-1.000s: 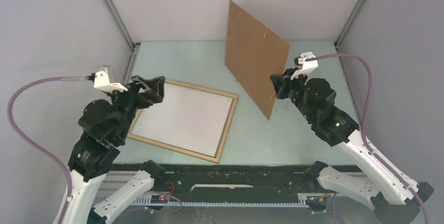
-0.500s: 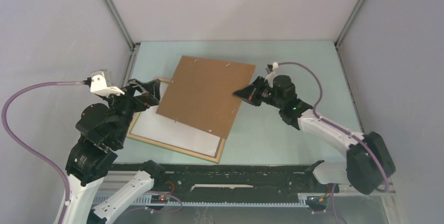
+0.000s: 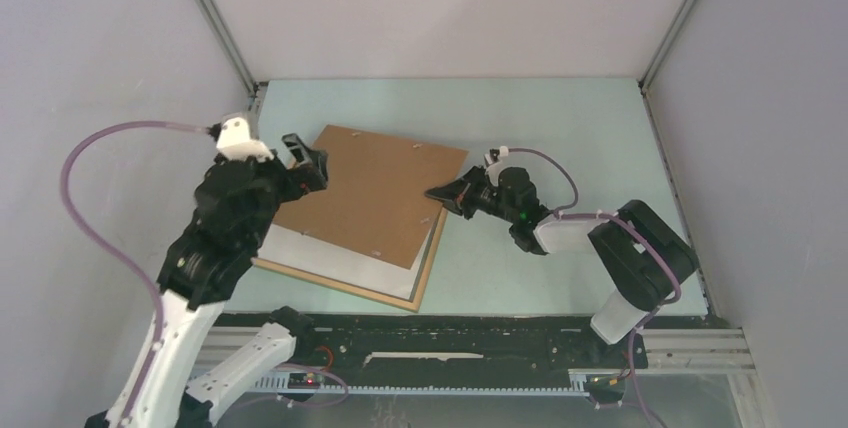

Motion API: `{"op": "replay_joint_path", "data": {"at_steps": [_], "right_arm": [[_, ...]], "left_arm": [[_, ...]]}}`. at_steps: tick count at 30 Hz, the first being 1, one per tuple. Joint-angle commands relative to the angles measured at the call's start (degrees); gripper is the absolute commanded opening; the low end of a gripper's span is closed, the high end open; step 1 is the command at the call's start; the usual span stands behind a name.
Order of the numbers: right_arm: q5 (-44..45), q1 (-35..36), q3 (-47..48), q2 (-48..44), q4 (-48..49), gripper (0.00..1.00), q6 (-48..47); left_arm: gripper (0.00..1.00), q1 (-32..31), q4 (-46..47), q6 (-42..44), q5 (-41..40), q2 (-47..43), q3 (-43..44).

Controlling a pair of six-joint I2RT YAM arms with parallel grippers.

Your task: Put the photo into the frame

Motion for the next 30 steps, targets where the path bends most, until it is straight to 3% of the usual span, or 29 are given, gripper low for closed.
{"op": "replay_joint_path", "data": {"at_steps": [1, 5, 7, 9, 14, 22, 30], "right_arm": [[-0.4, 2.3, -0.2, 2.0, 15.2, 0.0, 3.3], [-0.4, 3.7, -1.2, 7.7, 23.0, 0.0, 5.4], [-0.3, 4.3, -1.3, 9.8, 25.4, 0.0, 5.5], [0.4, 4.7, -1.6, 11.3, 26.3, 0.0, 4.7], [1.0, 5.1, -2.1, 13.3, 26.8, 0.0, 2.6], [-1.6, 4.4, -2.3, 17.4, 28.6, 0.0, -0.3], [-5.7, 4.1, -1.9, 19.0, 30.2, 0.0, -1.6]], "left_arm": [[1.0, 10.0, -2.1, 0.6, 9.0, 7.0, 0.1], [1.0, 27.0, -0.5, -2.2, 24.4, 14.5, -1.2], [1.0, 35.7, 1.3, -5.8, 28.1, 18.1, -2.3], [1.0, 40.4, 5.7, -8.9, 31.3, 21.7, -4.0], [1.0, 45.1, 9.4, -11.7, 27.8, 32.3, -2.6], [1.0, 49.1, 9.4, -2.6, 32.2, 46.4, 3.1], [1.0, 51.5, 11.8, 2.2, 28.4, 55.5, 4.3]]}}
